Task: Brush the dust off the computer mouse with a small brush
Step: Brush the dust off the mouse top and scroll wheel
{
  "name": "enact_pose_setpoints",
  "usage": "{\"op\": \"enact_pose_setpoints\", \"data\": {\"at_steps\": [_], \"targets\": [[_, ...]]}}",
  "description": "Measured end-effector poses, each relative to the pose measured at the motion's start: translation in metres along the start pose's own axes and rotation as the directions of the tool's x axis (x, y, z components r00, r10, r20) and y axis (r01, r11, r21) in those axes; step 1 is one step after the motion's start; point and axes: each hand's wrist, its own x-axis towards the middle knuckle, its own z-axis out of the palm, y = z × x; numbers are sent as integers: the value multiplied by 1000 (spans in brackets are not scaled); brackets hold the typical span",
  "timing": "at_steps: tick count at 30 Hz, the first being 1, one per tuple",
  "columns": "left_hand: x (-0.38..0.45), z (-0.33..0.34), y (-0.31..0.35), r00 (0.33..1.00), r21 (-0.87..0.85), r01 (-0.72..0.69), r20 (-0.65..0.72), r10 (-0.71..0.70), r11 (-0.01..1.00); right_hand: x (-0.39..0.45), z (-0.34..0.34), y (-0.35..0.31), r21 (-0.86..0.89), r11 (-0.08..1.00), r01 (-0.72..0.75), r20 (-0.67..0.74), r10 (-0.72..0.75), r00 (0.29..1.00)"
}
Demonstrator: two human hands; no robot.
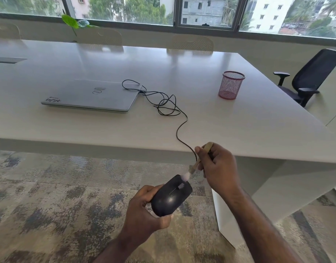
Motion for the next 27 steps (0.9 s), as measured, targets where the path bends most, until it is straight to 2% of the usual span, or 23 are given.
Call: {"op": "enact_pose_setpoints", "data": {"at_steps": [6,9,13,18,23,27], "targets": [[2,-1,-1,1000,-22,10,2,-10,1000,-2,-1,-2,119,993,10,-27,-7,1000],[3,-1,0,1000,-23,4,0,-4,1000,-4,-1,0,65,998,-6,40,4,999],[3,-2,0,1000,-40,19,5,-19,999,-6,-6,3,-35,999,14,-34,-16,999],[3,-2,2,1000,-37,22,-2,-22,999,-8,-7,2,19,997,81,-97,-79,992],[2,-3,5,1000,-15,16,-20,-16,1000,-12,-6,4,-19,999,46,-45,-47,998],[1,-3,7,999,-40,27,-38,-29,999,-16,-9,2,-107,988,111,-45,-116,992]]}}
